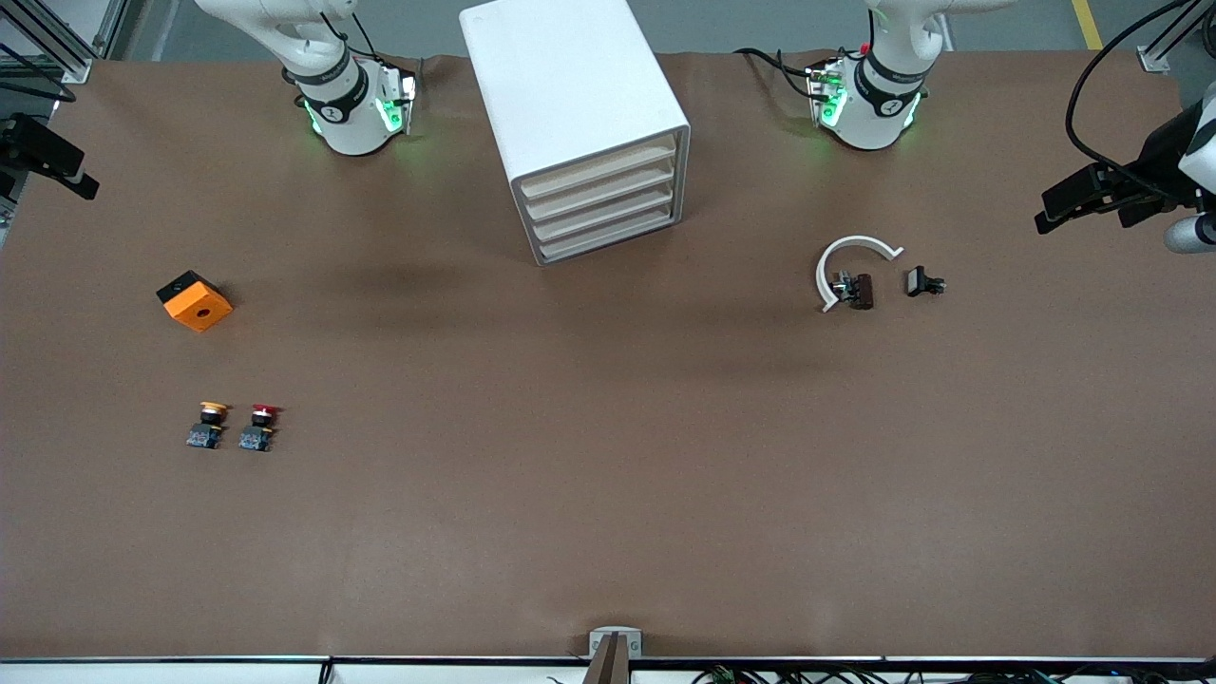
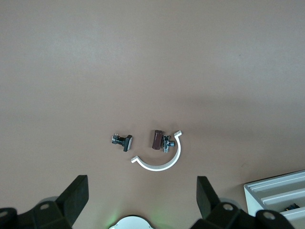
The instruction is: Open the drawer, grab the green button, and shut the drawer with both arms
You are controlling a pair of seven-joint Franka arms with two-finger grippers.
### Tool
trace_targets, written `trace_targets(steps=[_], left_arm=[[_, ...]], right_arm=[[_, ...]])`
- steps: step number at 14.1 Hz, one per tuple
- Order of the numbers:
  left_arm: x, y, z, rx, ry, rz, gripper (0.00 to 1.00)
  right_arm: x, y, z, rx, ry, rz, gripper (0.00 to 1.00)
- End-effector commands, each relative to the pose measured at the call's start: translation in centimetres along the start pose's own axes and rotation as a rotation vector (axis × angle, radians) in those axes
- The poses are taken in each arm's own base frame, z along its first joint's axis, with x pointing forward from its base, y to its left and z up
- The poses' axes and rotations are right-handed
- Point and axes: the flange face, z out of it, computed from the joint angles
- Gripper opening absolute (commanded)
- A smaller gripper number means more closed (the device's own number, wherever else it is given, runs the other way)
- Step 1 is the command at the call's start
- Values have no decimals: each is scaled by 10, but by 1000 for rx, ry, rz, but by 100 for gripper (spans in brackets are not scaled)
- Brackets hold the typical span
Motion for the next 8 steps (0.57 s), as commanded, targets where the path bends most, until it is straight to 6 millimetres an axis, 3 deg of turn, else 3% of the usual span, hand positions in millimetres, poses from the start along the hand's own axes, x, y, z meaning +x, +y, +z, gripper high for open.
trace_targets(steps=[1,8], left_arm=[[1,0,-6,19,0,18,100],[6,-6,3,15,-31,-5,100]], right_arm=[[-5,3,-3,6,9,0,100],[-5,4,-3,4,12,0,100]])
